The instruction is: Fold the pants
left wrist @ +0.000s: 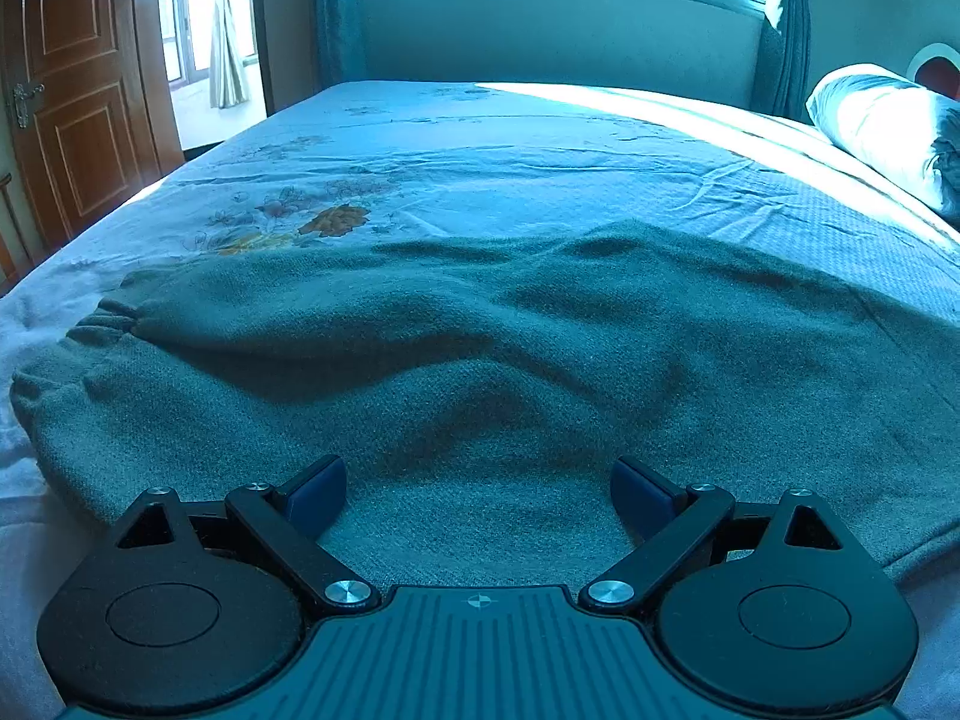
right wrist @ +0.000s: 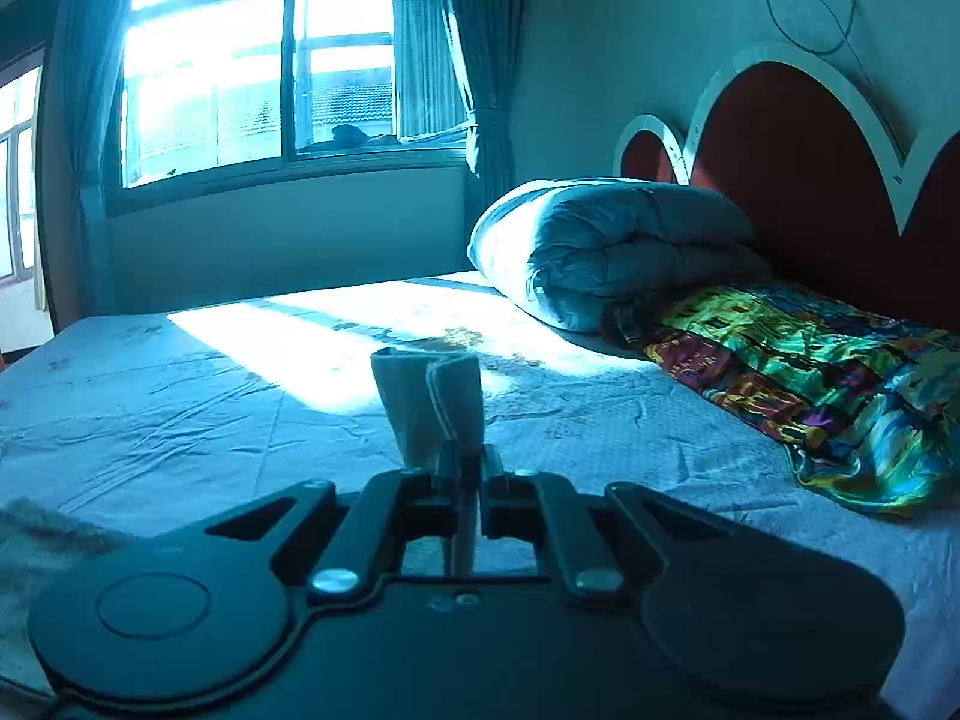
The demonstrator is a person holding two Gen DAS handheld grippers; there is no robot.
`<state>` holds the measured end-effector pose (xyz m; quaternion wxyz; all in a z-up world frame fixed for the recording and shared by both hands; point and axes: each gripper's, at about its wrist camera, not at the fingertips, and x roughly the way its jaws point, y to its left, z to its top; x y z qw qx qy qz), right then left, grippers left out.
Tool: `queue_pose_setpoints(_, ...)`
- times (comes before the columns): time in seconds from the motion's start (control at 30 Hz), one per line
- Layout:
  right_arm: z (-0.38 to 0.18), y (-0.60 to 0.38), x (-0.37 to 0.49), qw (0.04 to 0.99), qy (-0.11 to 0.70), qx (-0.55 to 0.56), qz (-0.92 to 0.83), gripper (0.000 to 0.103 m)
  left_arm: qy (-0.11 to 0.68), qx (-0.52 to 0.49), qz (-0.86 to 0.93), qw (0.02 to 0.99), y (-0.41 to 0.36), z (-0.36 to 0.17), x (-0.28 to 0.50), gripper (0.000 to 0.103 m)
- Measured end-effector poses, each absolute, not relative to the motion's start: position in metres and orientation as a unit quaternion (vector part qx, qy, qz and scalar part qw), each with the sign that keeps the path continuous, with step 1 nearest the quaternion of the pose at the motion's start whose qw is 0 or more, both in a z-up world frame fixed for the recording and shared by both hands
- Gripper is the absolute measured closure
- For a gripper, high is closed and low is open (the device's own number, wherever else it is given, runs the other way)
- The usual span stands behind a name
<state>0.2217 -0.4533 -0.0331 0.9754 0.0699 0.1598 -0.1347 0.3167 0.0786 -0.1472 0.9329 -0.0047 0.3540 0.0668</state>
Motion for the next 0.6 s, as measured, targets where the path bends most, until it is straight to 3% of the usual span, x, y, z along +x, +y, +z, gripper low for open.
queue_pose_setpoints(0.13,-0.057,-0.502,0.21,0.959,0.188,0.137,-0.163,0.103,0.357,0.001,0.049,0.933,0.082,-0.146,0.319,0.008)
queue_pose_setpoints(0.33,-0.14,-0.523,0.206,0.923,0.274,0.195,-0.187,0.103,0.357,0.008,0.051,0.933,0.084,-0.145,0.316,0.008)
queue_pose_setpoints(0.6,-0.128,-0.517,0.199,0.932,0.254,0.186,-0.181,0.103,0.357,0.028,0.065,0.932,0.078,-0.141,0.312,0.008)
